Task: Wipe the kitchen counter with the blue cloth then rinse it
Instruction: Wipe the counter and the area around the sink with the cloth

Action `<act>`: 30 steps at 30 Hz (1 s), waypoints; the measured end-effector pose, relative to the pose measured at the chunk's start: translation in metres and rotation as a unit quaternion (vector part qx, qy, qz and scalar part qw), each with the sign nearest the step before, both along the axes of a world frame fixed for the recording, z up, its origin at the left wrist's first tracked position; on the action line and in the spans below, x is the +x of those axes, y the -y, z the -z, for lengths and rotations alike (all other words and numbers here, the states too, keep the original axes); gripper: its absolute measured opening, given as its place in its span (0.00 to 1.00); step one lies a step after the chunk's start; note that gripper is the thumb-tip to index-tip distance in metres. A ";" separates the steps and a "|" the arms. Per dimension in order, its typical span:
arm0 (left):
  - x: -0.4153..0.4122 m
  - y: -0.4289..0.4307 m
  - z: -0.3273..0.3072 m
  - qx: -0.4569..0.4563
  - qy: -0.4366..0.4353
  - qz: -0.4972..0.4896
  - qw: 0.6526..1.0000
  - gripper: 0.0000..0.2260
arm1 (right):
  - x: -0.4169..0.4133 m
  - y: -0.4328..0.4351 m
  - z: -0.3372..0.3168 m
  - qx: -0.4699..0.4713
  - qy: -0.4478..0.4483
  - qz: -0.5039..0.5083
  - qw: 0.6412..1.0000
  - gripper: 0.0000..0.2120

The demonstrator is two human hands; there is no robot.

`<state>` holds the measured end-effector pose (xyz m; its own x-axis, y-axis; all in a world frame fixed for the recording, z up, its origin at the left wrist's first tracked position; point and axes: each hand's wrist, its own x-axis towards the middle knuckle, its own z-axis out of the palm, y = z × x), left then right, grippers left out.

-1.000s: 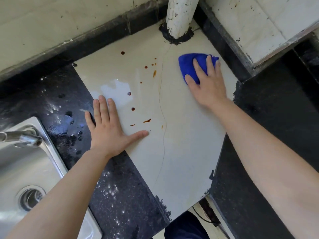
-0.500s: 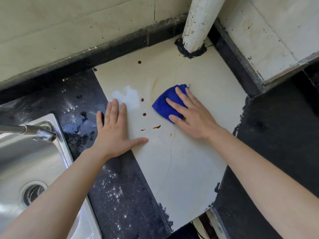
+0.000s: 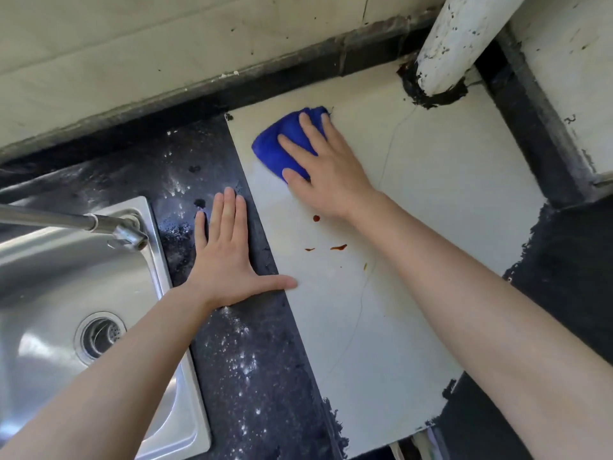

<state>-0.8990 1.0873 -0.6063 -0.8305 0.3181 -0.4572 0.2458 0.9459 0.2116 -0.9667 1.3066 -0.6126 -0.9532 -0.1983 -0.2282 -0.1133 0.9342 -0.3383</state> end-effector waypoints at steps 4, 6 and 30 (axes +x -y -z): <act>0.001 -0.004 -0.001 -0.016 0.010 0.003 1.000 0.70 | 0.056 -0.040 -0.002 -0.018 0.004 -0.075 0.997 0.30; -0.001 -0.005 -0.003 -0.021 0.012 0.003 1.000 0.70 | 0.056 -0.048 -0.002 -0.013 0.006 -0.026 1.000 0.29; -0.004 -0.004 -0.004 -0.012 0.014 -0.002 1.000 0.71 | 0.024 -0.093 -0.006 0.000 0.019 0.026 0.999 0.30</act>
<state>-0.9035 1.0910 -0.6025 -0.8181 0.3031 -0.4887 0.2362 0.9519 0.1951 -0.9431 1.3994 -0.6068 -0.9529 -0.1476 -0.2648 -0.0508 0.9388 -0.3406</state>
